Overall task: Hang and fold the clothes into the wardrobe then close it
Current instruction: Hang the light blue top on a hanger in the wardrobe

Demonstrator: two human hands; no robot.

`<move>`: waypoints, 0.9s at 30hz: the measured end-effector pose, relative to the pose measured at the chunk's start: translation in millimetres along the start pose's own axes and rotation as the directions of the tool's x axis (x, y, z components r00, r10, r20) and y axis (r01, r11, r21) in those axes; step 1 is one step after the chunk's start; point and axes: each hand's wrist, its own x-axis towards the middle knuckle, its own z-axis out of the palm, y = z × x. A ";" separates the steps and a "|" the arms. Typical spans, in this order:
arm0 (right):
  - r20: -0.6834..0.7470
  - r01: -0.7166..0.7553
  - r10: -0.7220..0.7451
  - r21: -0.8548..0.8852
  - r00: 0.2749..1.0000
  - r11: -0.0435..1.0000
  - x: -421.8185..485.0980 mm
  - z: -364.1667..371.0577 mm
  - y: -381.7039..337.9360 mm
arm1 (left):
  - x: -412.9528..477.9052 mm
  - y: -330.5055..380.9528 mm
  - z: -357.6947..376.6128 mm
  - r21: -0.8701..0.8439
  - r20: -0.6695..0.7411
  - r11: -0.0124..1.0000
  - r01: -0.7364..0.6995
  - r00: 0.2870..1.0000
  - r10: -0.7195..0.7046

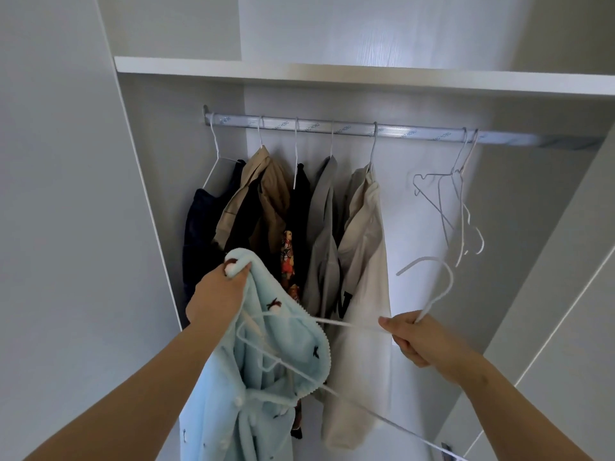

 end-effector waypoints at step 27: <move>-0.228 0.401 -0.391 -0.004 0.892 0.916 14.0 20.8 -81.0 | -44.1 68.7 12.6 0.269 0.192 0.541 -0.797 0.595 0.780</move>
